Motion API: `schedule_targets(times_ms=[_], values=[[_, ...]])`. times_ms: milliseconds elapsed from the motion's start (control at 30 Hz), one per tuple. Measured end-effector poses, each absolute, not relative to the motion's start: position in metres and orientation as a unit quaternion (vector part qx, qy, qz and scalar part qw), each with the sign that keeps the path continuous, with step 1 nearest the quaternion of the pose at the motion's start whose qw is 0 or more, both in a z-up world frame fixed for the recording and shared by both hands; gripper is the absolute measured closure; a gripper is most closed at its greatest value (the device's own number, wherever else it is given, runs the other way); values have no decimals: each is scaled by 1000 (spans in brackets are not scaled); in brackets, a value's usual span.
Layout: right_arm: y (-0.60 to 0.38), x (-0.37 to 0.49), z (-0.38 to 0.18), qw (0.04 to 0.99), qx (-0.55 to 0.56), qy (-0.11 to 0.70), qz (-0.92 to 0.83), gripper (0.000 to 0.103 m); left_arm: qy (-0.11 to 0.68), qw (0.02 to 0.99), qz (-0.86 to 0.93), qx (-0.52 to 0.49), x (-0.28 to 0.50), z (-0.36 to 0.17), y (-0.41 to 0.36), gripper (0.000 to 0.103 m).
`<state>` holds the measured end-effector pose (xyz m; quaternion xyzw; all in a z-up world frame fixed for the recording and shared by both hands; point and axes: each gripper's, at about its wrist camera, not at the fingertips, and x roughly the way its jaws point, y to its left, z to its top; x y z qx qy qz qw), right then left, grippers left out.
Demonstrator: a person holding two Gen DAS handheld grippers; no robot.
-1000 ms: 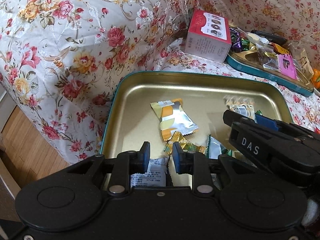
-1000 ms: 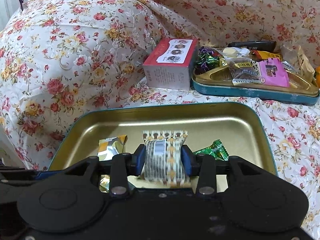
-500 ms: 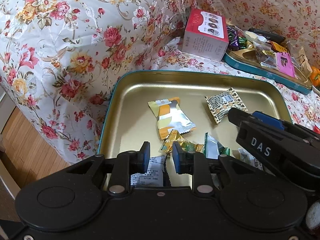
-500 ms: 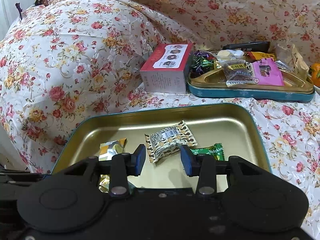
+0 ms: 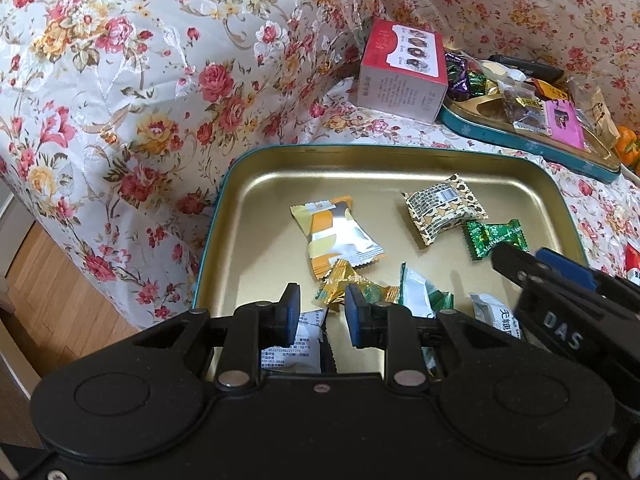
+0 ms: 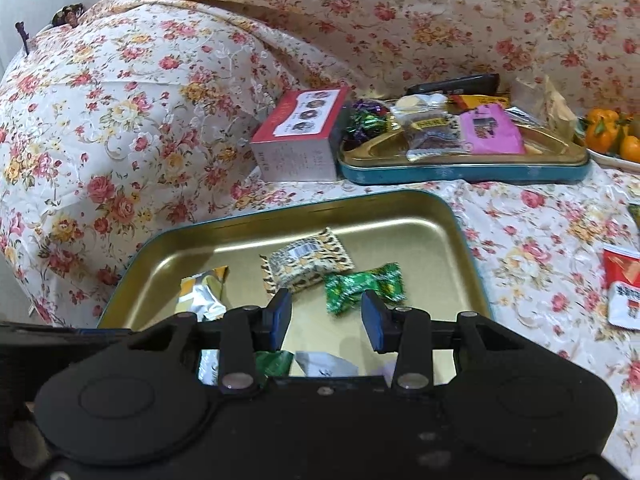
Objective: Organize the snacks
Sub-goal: 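Move the right tool to the green garlic packet while the left tool moves to the red-white packet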
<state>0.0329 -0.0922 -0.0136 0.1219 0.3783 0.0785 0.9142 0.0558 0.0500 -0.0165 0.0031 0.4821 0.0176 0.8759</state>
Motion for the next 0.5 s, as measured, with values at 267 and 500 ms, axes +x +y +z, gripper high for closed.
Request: schedule_targets(times_ms=[267,500], values=[[-114,5,-2,931,109,345,47,61,471,882,9,15,50,-12,41,69],[-148,-25,-2,940,97,328,6,61,470,882,-7,31,45,-15,27,69]])
